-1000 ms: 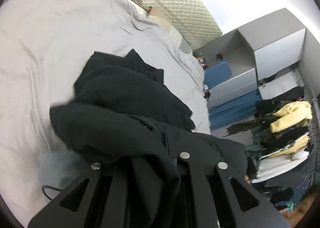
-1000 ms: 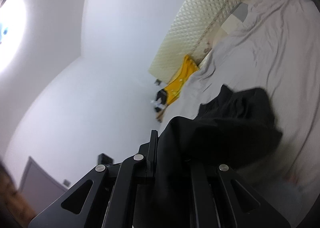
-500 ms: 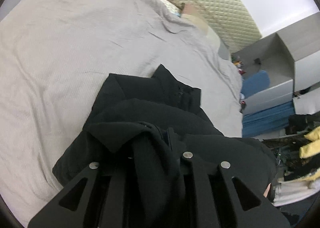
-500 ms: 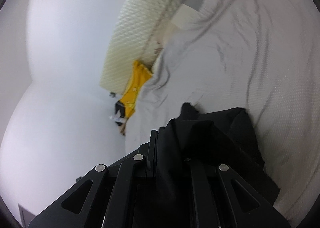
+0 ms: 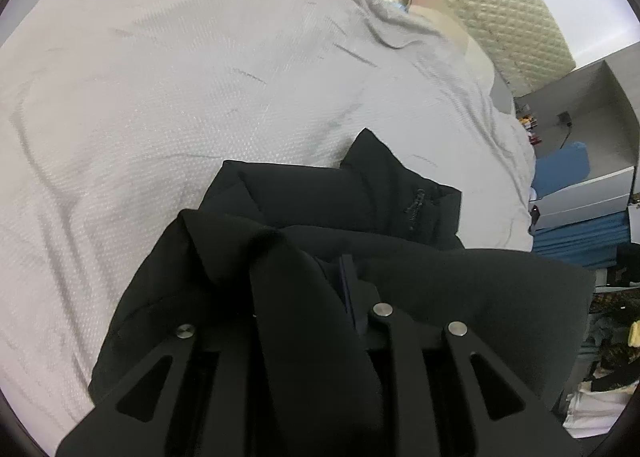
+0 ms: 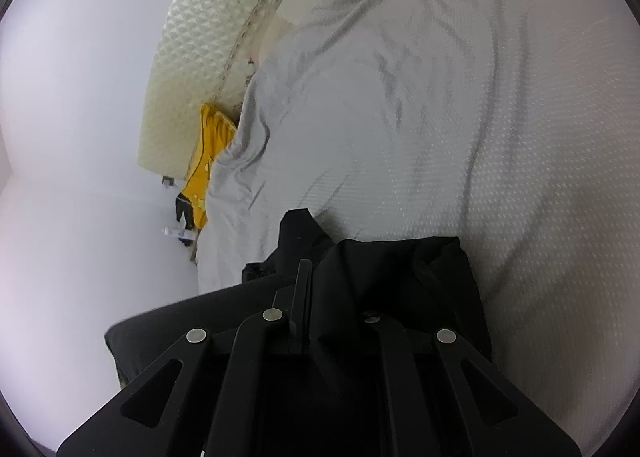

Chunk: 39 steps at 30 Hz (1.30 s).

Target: Fold large clothes

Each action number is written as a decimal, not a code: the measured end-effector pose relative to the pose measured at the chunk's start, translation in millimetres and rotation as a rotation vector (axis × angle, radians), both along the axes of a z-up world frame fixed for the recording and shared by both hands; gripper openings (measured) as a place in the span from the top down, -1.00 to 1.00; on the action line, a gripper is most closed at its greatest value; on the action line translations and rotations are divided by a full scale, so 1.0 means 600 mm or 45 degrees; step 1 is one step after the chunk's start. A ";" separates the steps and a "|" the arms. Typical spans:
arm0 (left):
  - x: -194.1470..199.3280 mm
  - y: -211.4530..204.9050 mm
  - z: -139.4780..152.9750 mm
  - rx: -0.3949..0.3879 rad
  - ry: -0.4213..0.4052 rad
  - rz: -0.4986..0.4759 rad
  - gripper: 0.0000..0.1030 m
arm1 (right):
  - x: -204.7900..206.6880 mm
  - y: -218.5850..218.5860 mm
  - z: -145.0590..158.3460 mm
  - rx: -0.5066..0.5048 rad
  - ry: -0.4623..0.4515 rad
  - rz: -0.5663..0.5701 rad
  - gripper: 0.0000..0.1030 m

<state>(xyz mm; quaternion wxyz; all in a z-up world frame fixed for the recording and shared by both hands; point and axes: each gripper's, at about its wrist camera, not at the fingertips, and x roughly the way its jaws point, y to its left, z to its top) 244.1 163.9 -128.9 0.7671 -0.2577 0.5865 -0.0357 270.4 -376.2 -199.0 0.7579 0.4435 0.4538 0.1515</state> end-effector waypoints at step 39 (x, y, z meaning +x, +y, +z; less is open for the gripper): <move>-0.295 -0.158 0.150 0.508 -0.892 -0.089 -0.61 | -0.315 0.258 0.229 -0.719 -0.686 0.320 -0.56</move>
